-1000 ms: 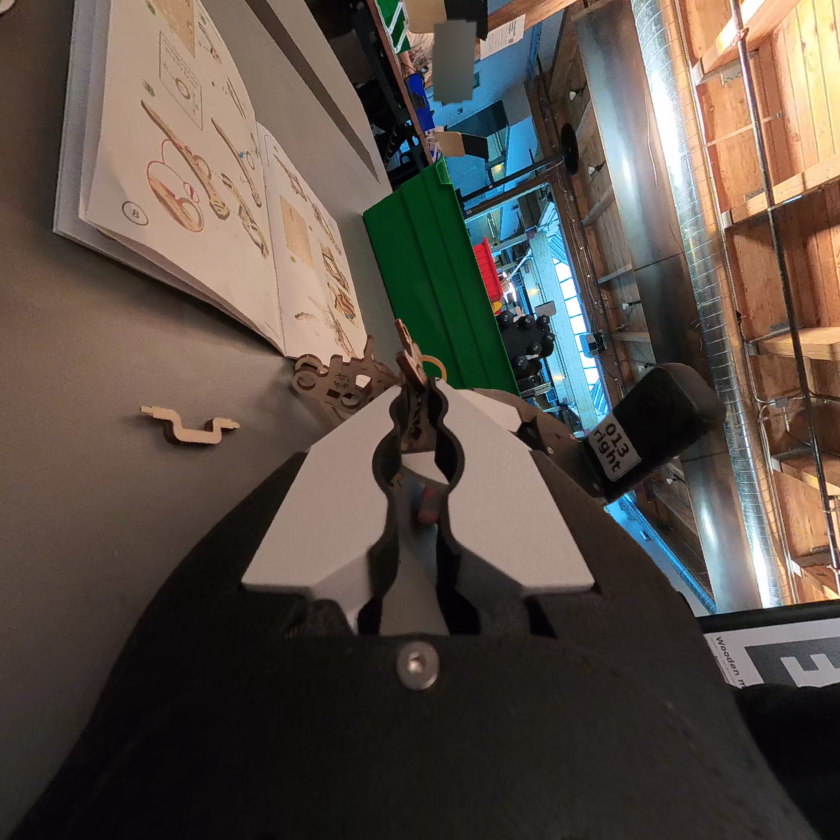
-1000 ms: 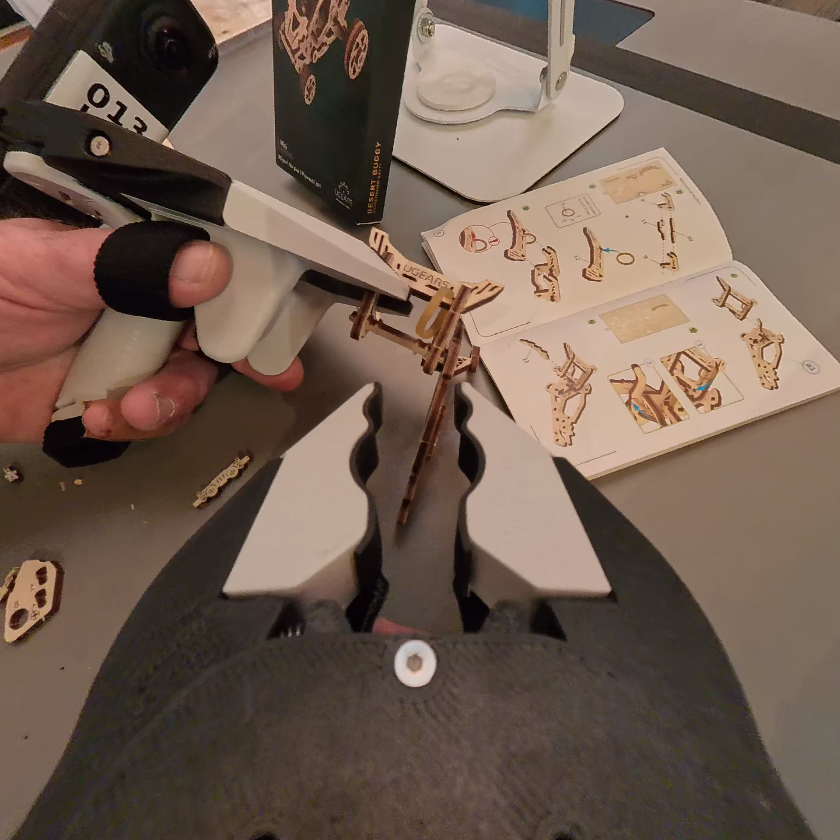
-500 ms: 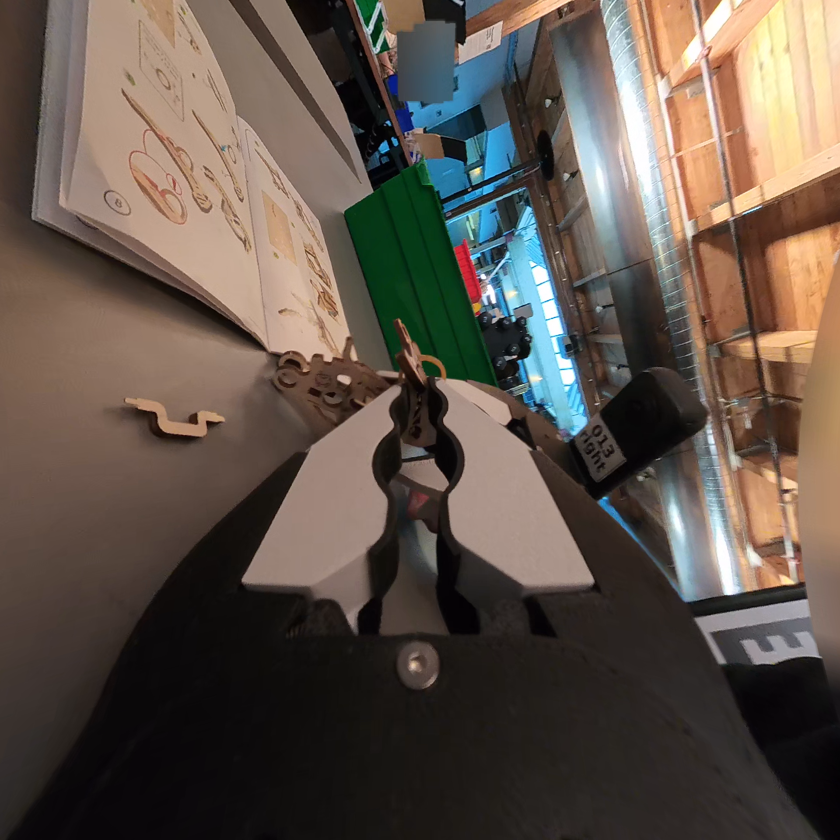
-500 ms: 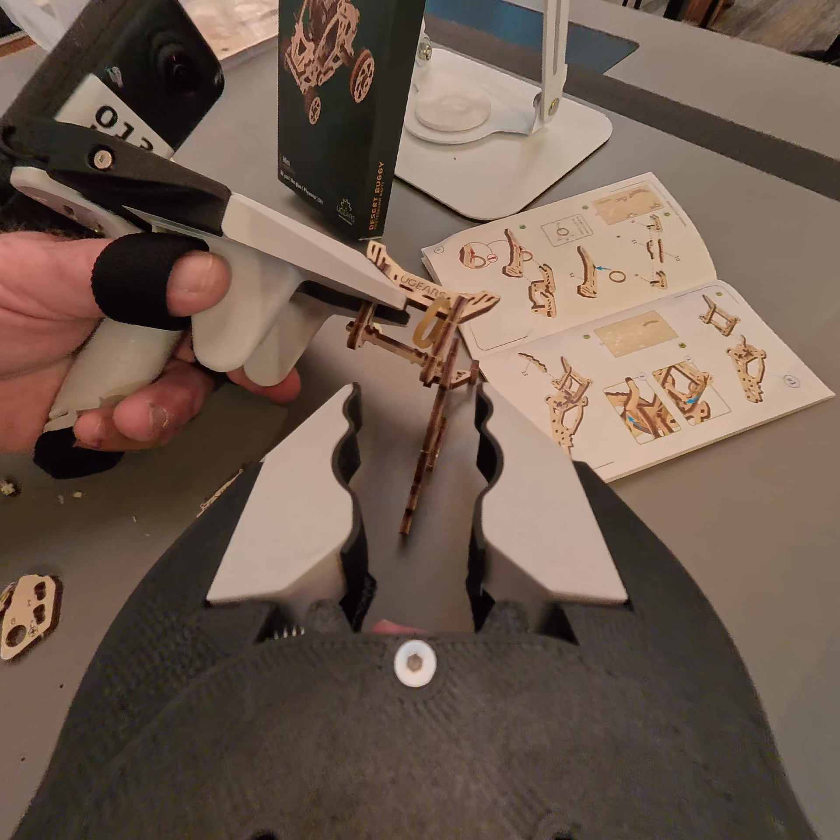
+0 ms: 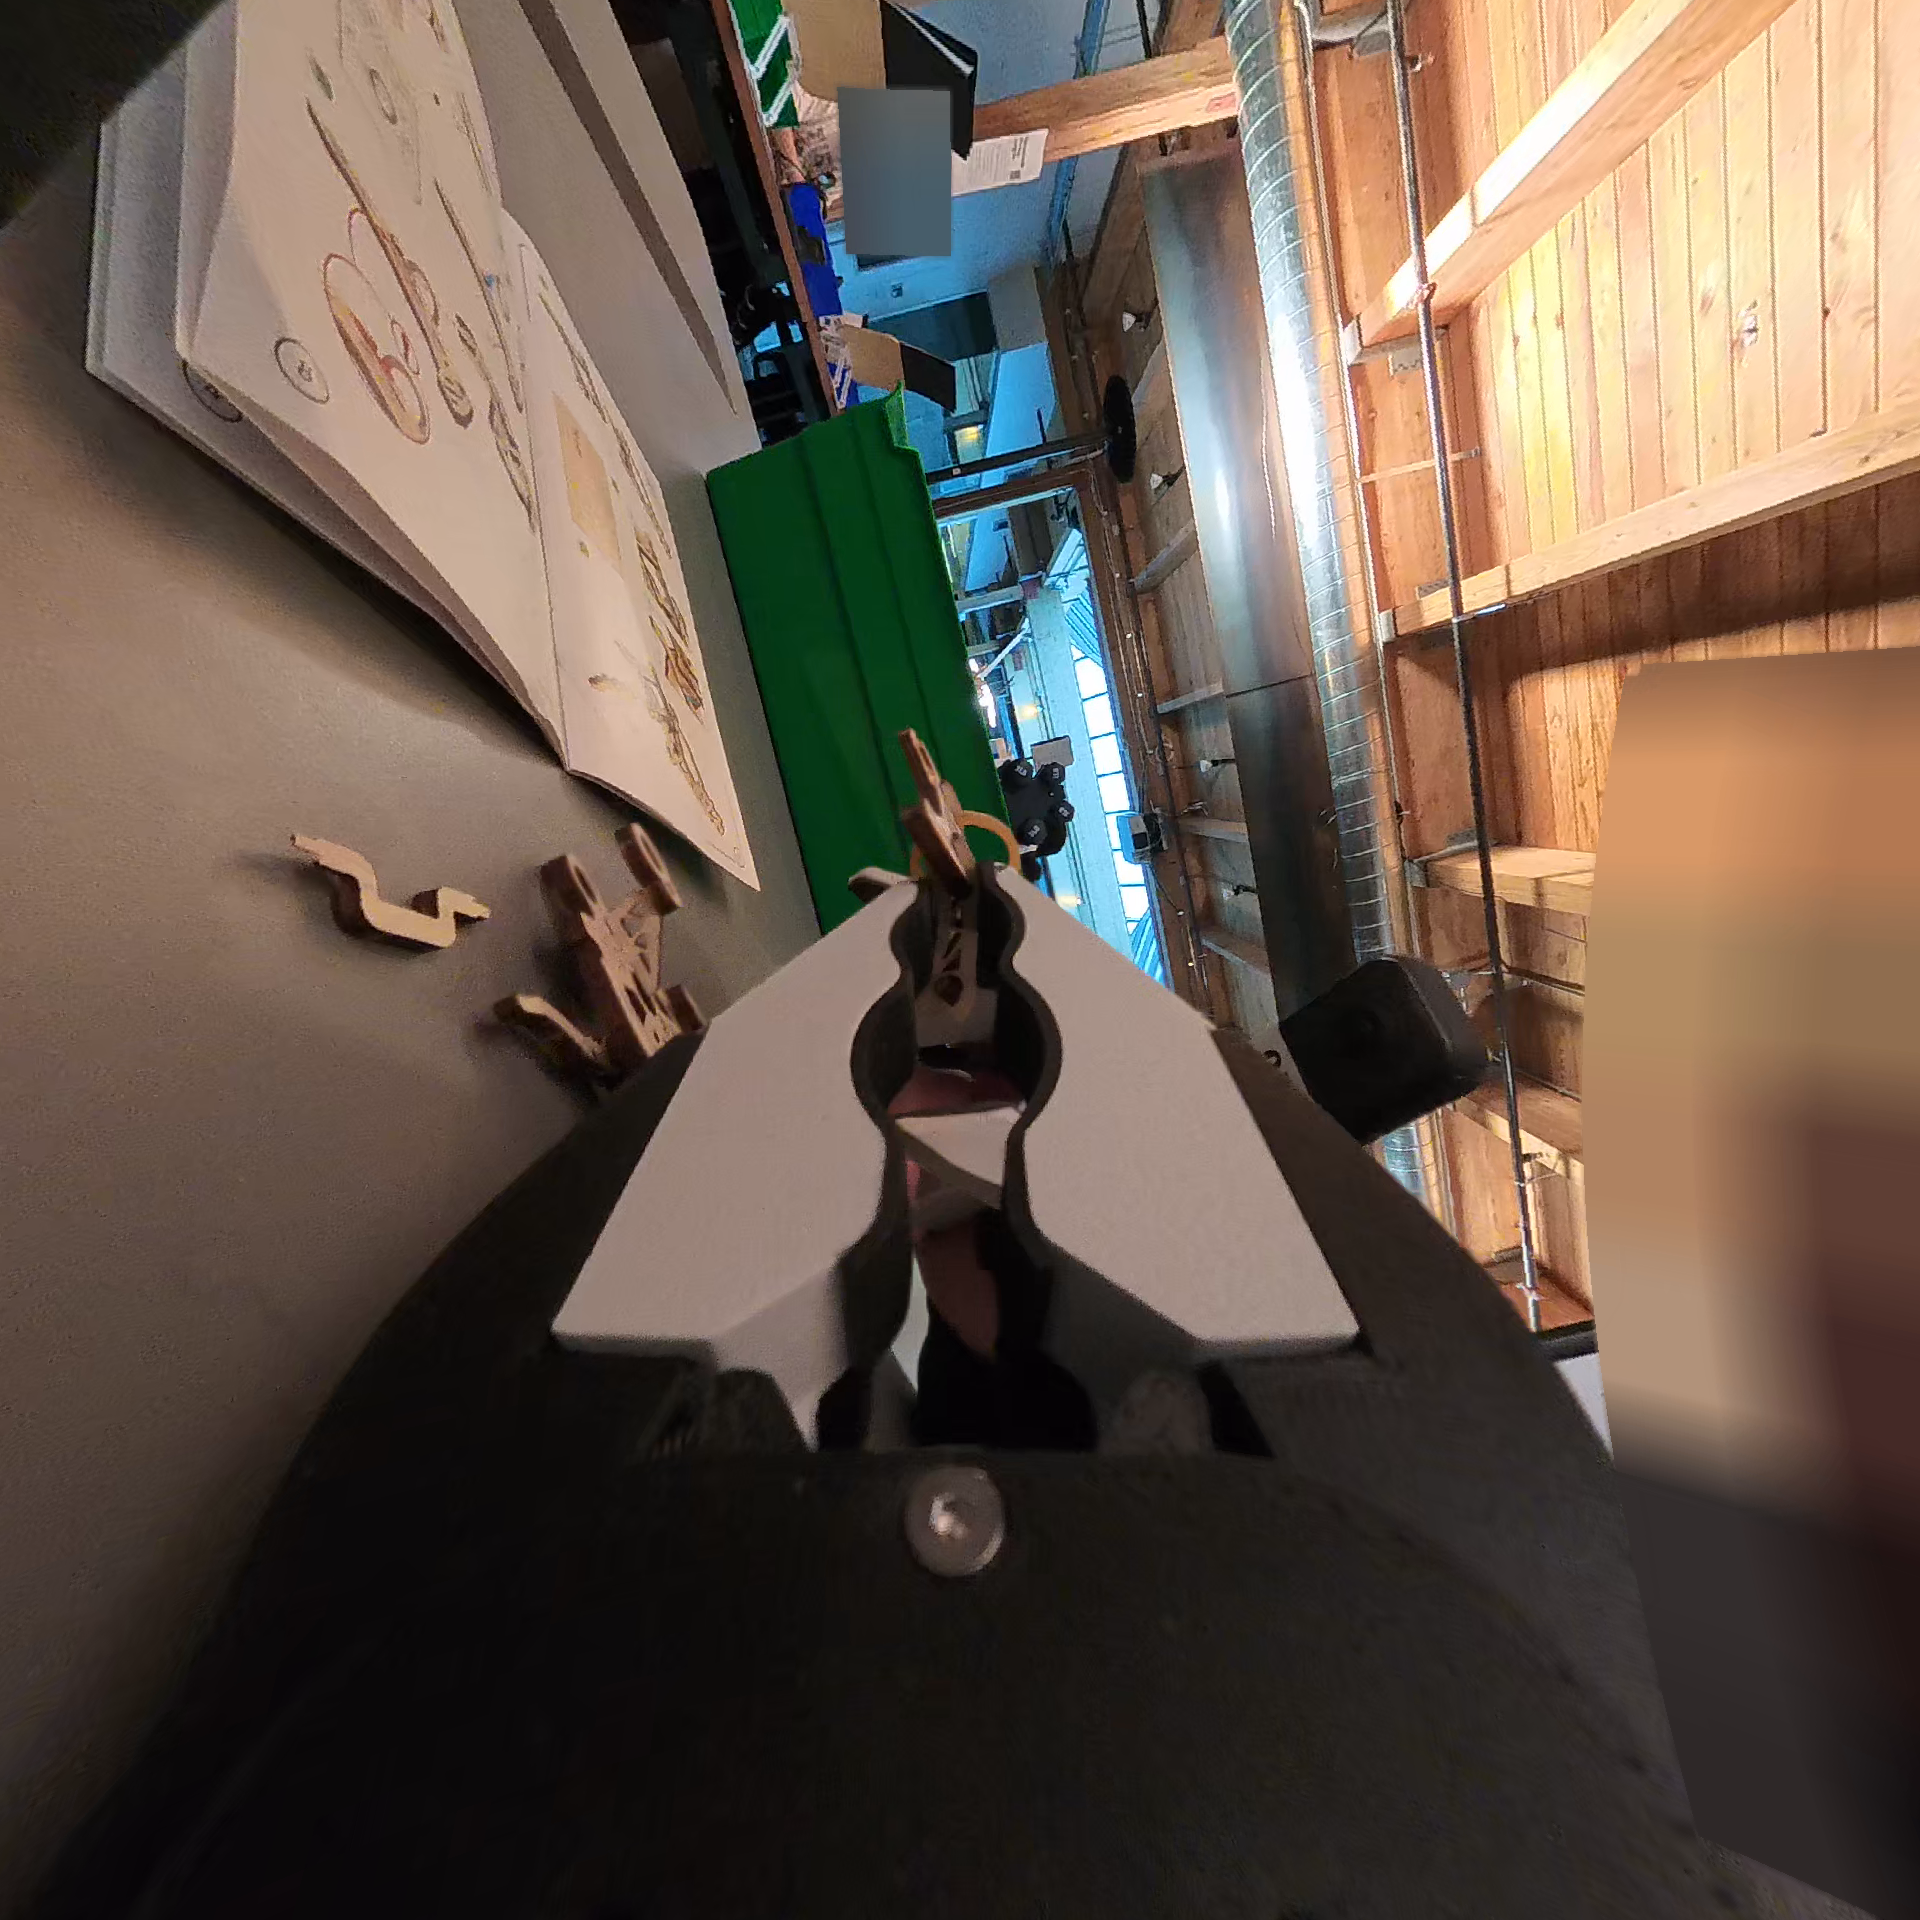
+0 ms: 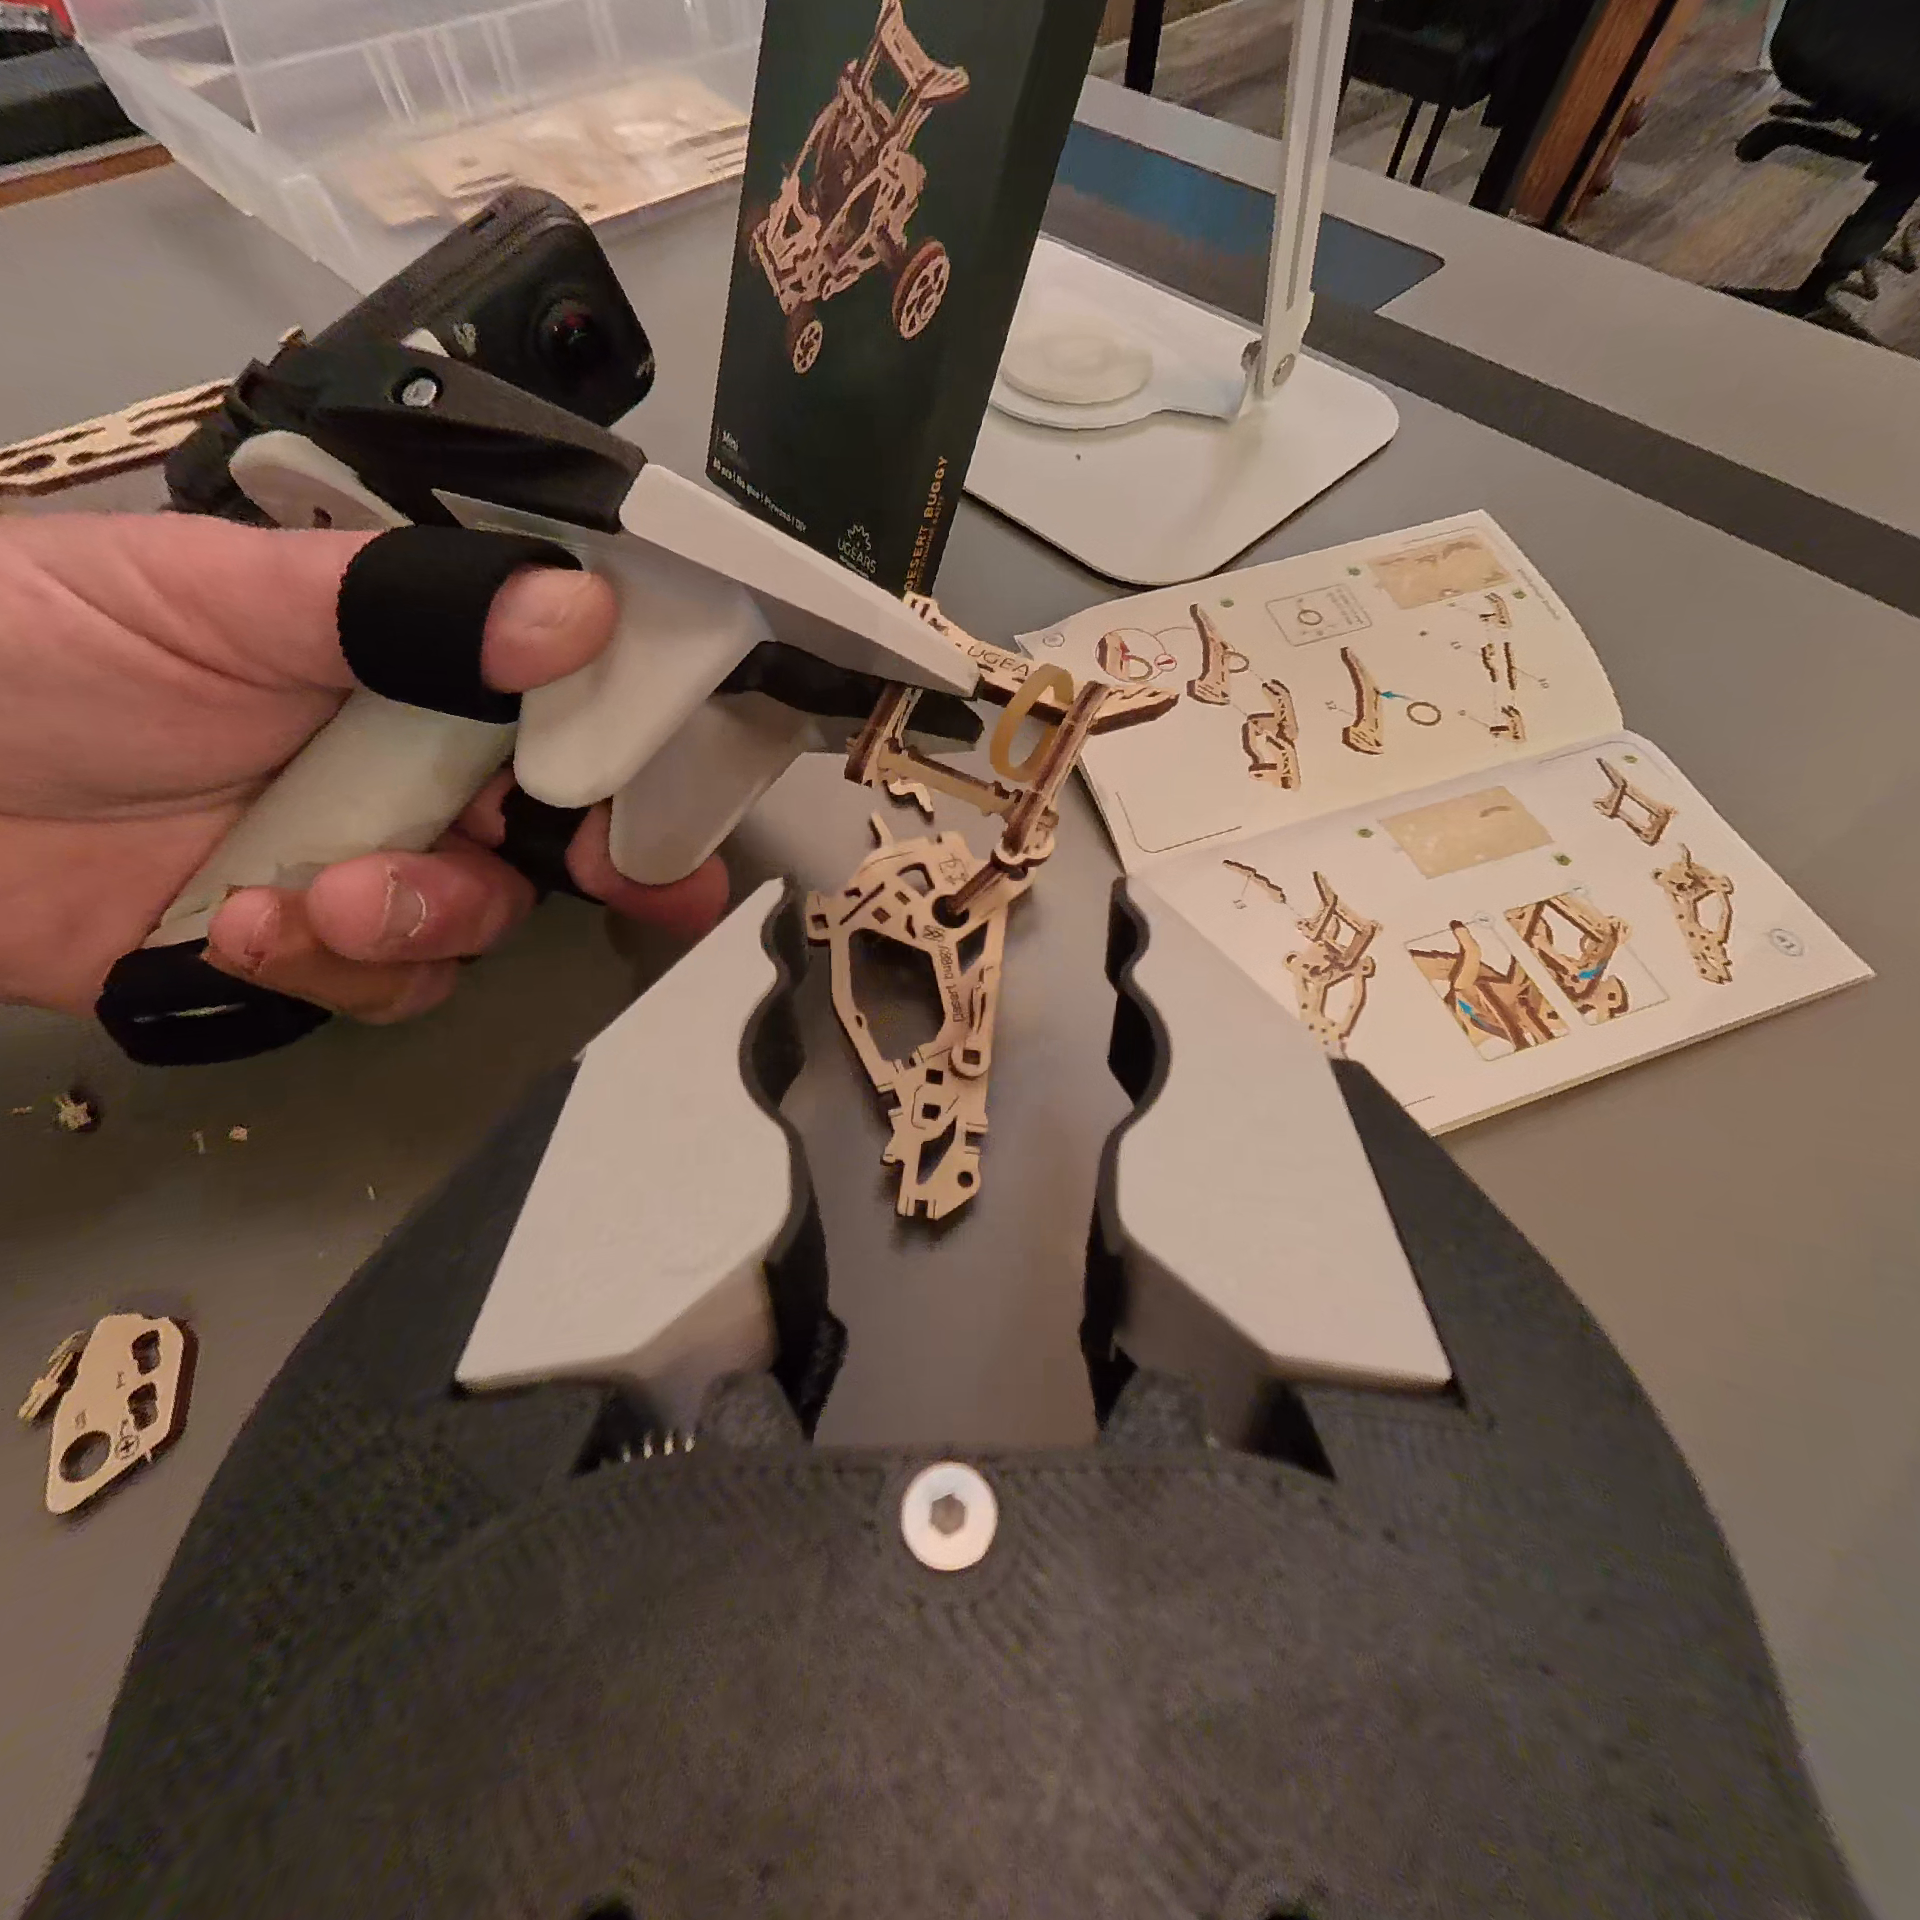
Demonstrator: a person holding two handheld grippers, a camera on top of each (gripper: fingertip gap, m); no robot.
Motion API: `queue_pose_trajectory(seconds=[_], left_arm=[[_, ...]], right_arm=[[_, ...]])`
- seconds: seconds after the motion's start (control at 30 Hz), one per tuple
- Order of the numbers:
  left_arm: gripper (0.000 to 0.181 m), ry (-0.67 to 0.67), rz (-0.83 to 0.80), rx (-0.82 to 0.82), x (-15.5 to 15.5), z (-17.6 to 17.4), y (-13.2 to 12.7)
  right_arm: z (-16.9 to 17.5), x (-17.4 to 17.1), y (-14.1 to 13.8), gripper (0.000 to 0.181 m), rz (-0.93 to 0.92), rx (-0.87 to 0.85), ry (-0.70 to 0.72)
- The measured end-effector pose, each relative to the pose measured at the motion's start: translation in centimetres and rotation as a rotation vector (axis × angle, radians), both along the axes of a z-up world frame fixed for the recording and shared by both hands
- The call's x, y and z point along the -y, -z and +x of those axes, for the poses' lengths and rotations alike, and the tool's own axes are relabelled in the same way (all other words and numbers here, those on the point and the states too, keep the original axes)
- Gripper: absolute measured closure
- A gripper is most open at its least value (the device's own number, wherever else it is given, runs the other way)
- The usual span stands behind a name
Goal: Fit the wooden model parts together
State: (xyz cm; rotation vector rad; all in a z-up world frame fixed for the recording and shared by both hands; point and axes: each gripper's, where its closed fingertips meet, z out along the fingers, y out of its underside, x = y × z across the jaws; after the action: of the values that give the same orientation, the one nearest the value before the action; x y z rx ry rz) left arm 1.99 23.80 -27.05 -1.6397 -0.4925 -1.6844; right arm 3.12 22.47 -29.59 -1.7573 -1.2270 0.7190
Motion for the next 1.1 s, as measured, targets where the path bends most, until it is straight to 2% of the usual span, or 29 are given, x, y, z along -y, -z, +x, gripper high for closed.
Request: queue_pose_trajectory(seconds=[0.1, 0.3, 0.4, 0.5, 0.7, 0.83, 0.9, 1.03, 1.1], left_arm=[[0.176, 0.005, 0.011, 0.041, 0.1, 0.0, -0.5], [0.176, 0.005, 0.020, 0.089, 0.3, 0.2, -1.2], [0.176, -0.017, 0.037, 0.097, 0.3, 0.2, -1.7], [0.176, -0.027, 0.055, 0.083, 0.5, 0.6, -2.1], [0.176, -0.049, 0.072, 0.088, 0.7, 1.0, -2.6], [0.173, -0.040, 0.085, 0.089, 0.9, 1.3, -2.9], [0.165, -0.031, 0.090, 0.075, 1.1, 1.3, -3.0], [0.153, -0.004, 0.102, 0.008, 1.6, 0.6, -3.0], [0.153, 0.039, 0.096, -0.026, 1.9, 0.5, -2.8]], right_arm=[[0.1, 0.0, -0.3, 0.130, 0.011, -0.018, -0.001], [-0.2, 0.1, -1.7, 0.123, 0.052, -0.079, 0.002], [-0.7, 0.1, -2.2, 0.114, 0.097, -0.092, 0.037], [-1.4, 0.1, -2.6, 0.114, 0.128, -0.112, 0.078], [-1.2, -0.7, -3.3, 0.139, 0.158, -0.149, 0.145], [-1.0, -0.6, -3.5, 0.140, 0.163, -0.154, 0.115], [-0.8, -0.6, -3.7, 0.140, 0.159, -0.172, 0.094], [-0.4, -0.1, -3.6, 0.140, 0.111, -0.201, -0.015], [-0.3, 0.5, -3.7, 0.141, 0.093, -0.226, -0.086]])
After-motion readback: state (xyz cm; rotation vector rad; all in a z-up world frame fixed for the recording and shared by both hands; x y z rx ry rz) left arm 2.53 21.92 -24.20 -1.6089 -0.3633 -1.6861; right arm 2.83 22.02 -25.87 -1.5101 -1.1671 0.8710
